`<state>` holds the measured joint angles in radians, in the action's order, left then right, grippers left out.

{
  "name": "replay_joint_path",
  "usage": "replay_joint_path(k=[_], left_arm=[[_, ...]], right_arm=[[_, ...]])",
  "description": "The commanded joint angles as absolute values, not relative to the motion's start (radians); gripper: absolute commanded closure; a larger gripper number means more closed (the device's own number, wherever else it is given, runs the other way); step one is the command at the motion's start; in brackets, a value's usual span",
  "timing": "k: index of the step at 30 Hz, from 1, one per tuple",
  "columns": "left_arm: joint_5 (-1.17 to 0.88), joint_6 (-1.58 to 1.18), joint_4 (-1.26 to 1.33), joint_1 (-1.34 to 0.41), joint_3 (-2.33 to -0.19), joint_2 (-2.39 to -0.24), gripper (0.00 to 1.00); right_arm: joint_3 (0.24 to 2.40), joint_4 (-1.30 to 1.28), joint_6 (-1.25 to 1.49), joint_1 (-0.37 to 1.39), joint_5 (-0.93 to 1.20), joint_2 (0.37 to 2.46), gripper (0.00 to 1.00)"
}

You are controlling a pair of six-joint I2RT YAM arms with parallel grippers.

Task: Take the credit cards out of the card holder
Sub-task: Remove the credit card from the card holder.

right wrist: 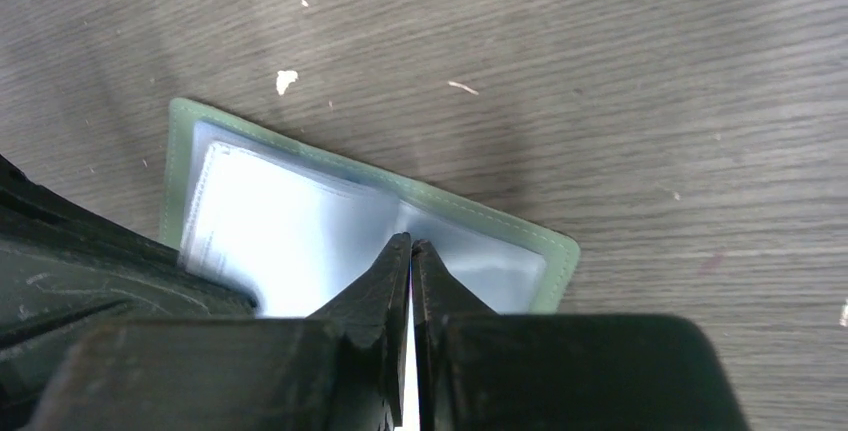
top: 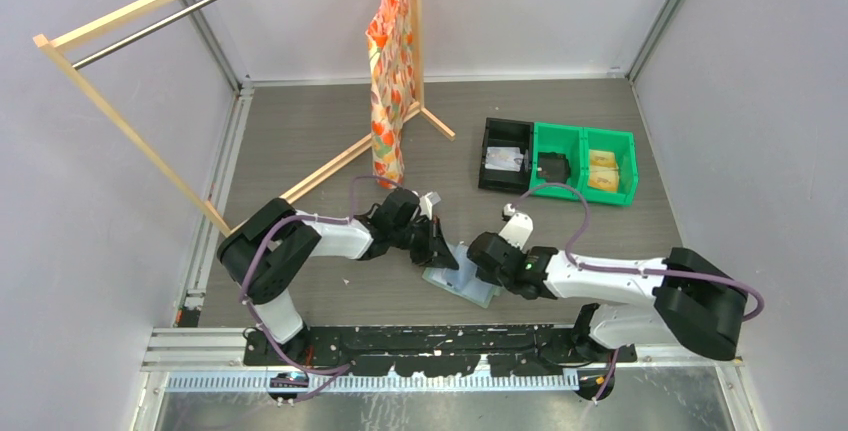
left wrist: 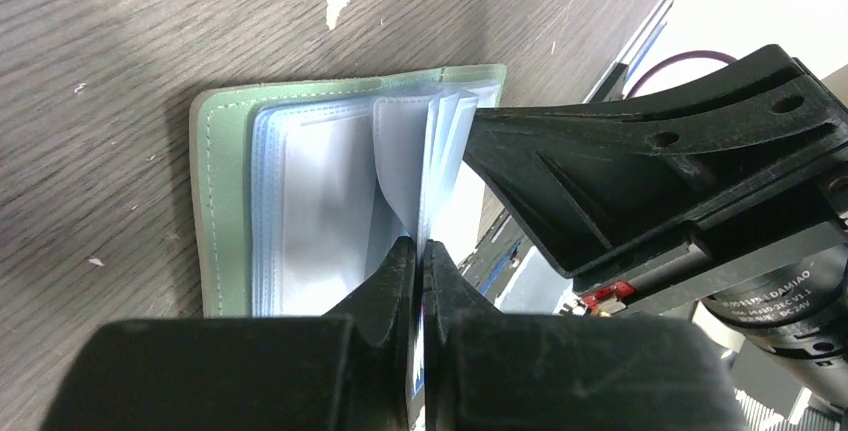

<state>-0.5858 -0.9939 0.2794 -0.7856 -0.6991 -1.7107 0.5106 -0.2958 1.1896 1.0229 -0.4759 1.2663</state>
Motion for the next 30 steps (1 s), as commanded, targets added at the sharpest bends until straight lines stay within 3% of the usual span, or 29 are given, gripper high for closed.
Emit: replay_joint_path(k=[1, 8, 15, 20, 25, 30], left_arm=[[-0.585, -0.979, 0.277, -0.789, -0.717, -1.682, 0.99], [-0.555, -0.929, 0.198, -0.796, -0.733, -1.654, 0.99], [-0.396, -0.78, -0.082, -0.881, -0.846, -1.591, 0.97], [-0.368, -0.749, -0.143, -0.929, -0.899, -1.597, 0.88], [-0.376, -0.763, -0.117, -0.937, -0.894, -1.616, 0.87], [-0.393, -0.769, -0.104, -0.948, -0.904, -1.627, 0.87]], right_arm=[[0.438, -0.35, 1.18, 1.017, -0.457, 1.169, 0.88], [0.396, -0.311, 1.157, 1.016, -0.455, 0.902, 0.65], [0.457, -0.391, 1.219, 1.001, -0.478, 0.86, 0.58], [0.438, -0.423, 1.275, 0.964, -0.425, 0.891, 0.7], [0.355, -0.318, 1.321, 0.958, -0.338, 0.918, 0.84], [0.324, -0.261, 1.317, 0.958, -0.308, 0.978, 0.88]])
